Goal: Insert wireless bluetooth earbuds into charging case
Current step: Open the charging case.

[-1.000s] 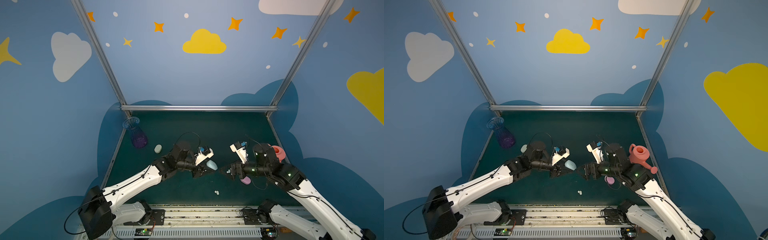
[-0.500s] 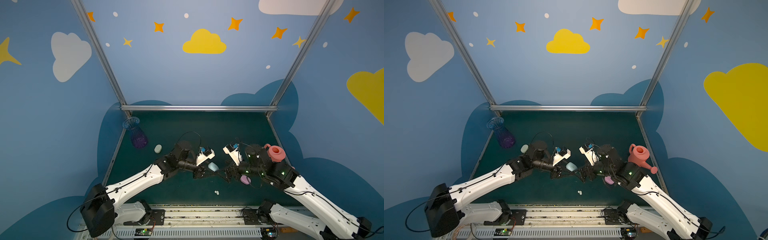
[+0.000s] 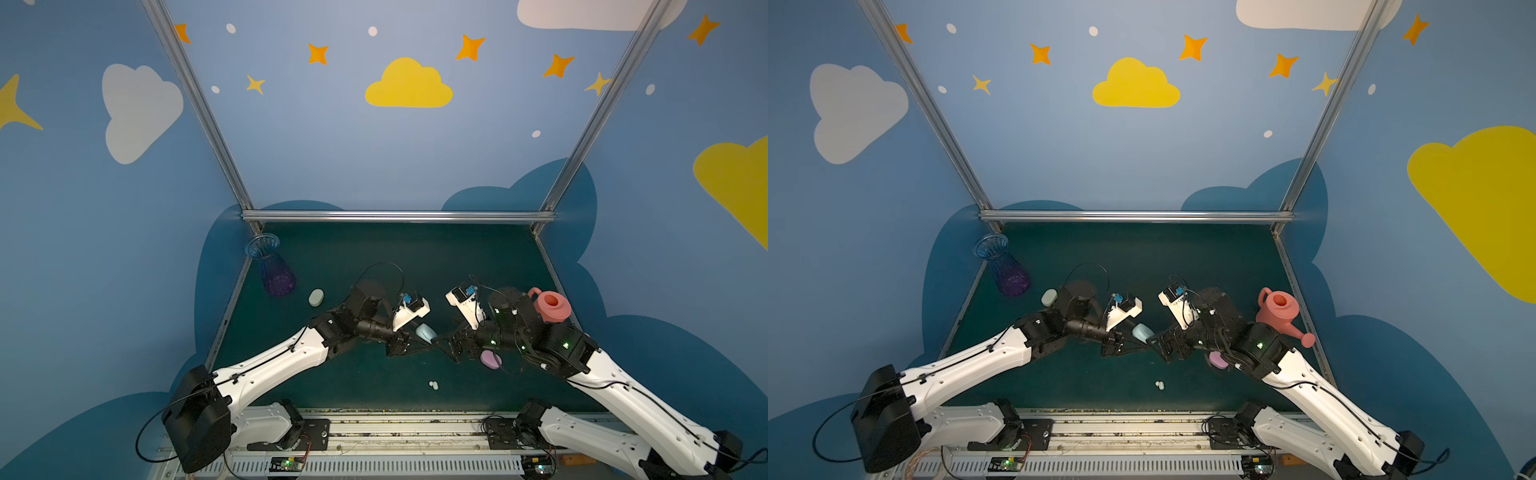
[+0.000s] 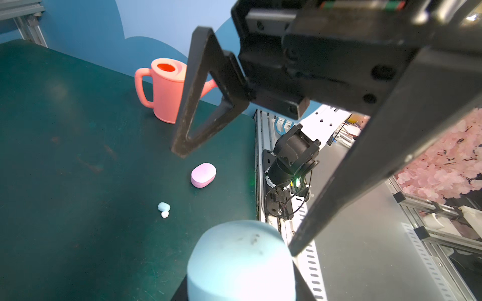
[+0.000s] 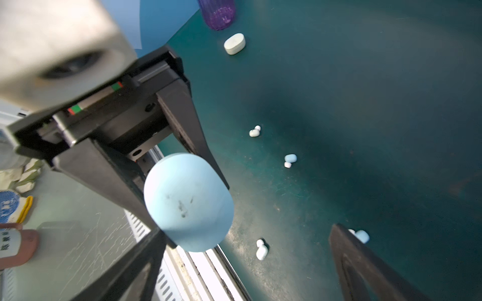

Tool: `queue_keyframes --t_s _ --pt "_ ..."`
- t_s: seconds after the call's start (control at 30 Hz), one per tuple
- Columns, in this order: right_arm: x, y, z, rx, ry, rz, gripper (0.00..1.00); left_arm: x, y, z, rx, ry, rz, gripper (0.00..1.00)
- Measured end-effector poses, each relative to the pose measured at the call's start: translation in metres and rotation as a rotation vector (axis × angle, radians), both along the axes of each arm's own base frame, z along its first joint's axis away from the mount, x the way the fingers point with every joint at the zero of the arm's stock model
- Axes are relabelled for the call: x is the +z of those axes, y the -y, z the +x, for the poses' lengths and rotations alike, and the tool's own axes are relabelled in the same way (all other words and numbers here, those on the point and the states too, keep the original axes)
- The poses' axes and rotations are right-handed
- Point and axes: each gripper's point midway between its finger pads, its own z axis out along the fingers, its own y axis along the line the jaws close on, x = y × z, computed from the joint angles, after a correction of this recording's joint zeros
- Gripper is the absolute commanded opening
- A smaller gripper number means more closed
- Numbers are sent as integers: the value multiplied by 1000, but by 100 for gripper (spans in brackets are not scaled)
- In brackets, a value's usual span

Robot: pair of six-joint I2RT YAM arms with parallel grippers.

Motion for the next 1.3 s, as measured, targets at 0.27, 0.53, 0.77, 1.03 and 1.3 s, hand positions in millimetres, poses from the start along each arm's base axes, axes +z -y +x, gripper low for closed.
queue_keyframes --t_s 0.27,0.53,0.77,1.03,1.3 --pt "7 15 18 -102 45 -36 95 -4 -1 -2 0 -14 15 21" --pt "0 20 28 -159 12 -56 95 6 3 -12 -36 6 -17 21" --pt "6 19 25 -153 -14 -32 97 10 3 -11 -27 17 -29 21" --pt "21 15 16 -148 -75 21 97 11 -3 -5 49 30 -48 21" --pt "22 23 4 -205 -168 55 97 4 -21 3 165 58 -51 21"
